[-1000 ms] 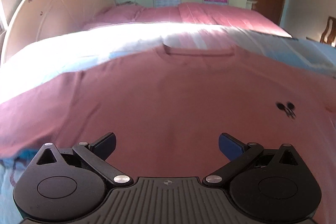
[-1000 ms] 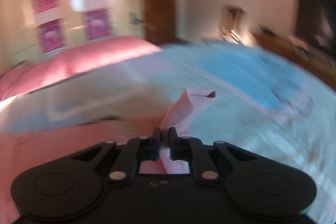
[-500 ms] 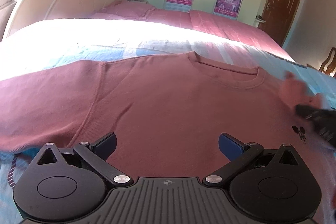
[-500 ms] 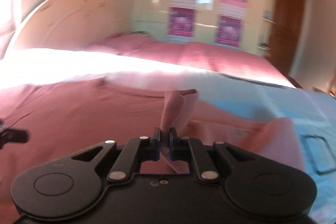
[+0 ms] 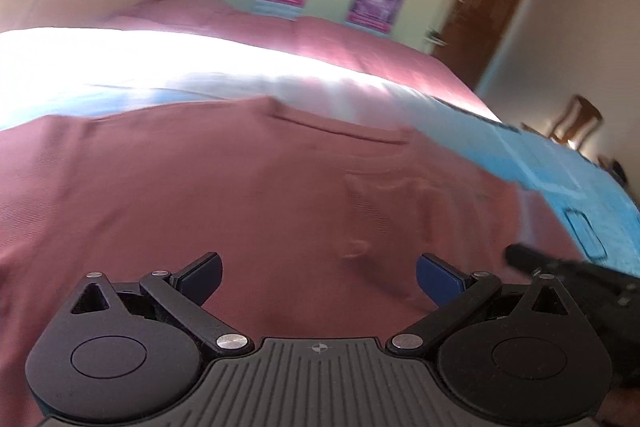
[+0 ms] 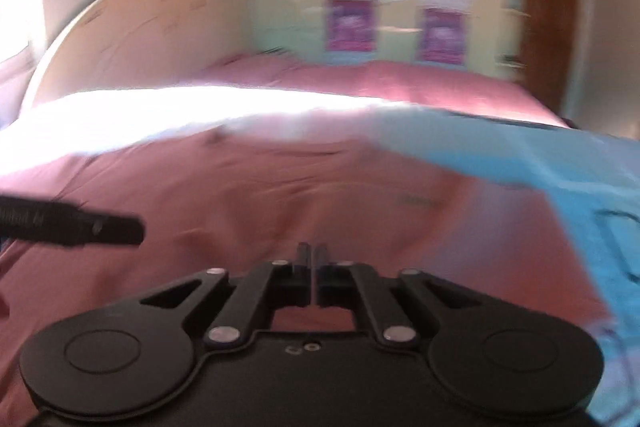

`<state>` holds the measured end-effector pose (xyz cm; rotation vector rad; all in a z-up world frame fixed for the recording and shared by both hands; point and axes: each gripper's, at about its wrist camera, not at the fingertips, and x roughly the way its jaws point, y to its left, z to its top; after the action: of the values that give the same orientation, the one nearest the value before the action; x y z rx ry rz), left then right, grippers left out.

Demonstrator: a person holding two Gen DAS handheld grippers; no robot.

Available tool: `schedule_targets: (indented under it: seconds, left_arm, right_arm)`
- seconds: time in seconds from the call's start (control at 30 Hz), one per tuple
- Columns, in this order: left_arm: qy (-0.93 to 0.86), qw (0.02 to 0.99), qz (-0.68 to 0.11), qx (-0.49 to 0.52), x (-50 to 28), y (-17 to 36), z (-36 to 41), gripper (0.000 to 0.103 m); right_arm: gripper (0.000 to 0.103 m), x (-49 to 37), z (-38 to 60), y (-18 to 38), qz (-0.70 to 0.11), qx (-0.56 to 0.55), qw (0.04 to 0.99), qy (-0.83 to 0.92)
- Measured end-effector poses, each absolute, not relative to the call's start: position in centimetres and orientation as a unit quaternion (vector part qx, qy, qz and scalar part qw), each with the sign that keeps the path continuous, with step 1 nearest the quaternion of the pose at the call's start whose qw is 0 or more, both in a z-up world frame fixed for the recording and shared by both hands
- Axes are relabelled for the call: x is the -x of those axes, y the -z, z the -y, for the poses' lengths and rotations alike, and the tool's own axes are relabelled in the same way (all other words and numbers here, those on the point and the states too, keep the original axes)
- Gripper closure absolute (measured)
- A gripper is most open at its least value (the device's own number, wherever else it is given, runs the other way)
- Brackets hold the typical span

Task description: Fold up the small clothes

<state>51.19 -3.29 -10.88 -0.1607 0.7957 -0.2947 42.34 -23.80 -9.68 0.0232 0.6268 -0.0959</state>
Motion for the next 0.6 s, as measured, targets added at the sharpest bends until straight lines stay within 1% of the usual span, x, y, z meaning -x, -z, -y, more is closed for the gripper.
schedule_targets:
  seconds: [0.07,0.1,0.13,0.17,0.2,0.3,0.33,0.37,0.5,0.6]
  left_arm:
    - [0.146,0.905,-0.397,0.05,-52.0,11.3,5.7,0.001]
    - [0.144,0.902,-0.405,0.038,-52.5,11.5,6.7,0.005]
    - [0.145,0.9,-0.411,0.031,-52.8,11.7,7.4,0.041]
    - [0.143,0.894,-0.423,0.025,-53.4,12.2,8.3,0.062]
    - [0.146,0.892,-0.427,0.026,-53.8,12.4,8.8,0.076]
    - [0.143,0.896,-0.42,0.007,-54.3,12.4,10.4,0.076]
    - [0.144,0.897,-0.417,0.004,-54.4,12.3,10.6,0.08]
    - [0.146,0.9,-0.41,0.004,-54.4,12.3,10.5,0.098]
    - [0.145,0.926,-0.346,0.047,-52.8,9.4,7.2,0.098]
    - [0.137,0.934,-0.328,0.049,-52.1,8.2,5.1,0.098]
  right_arm:
    - [0.1,-41.3,26.3,9.0,-0.3,-0.029,0.949,0.095]
    - [0.1,-40.8,27.3,8.8,-0.296,-0.038,0.947,0.121]
    - [0.099,-40.4,28.7,8.6,-0.291,-0.048,0.945,0.144]
    - [0.098,-39.8,29.6,8.5,-0.288,-0.059,0.942,0.162]
    - [0.097,-39.1,30.7,8.3,-0.285,-0.071,0.938,0.185]
    - [0.095,-37.2,33.9,8.5,-0.275,-0.12,0.921,0.247]
    - [0.095,-36.4,35.2,8.5,-0.274,-0.141,0.912,0.27]
    - [0.095,-35.4,36.4,9.1,-0.274,-0.155,0.905,0.285]
    - [0.095,-34.0,38.7,10.3,-0.278,-0.199,0.886,0.312]
    - [0.095,-33.7,38.8,10.5,-0.278,-0.208,0.888,0.302]
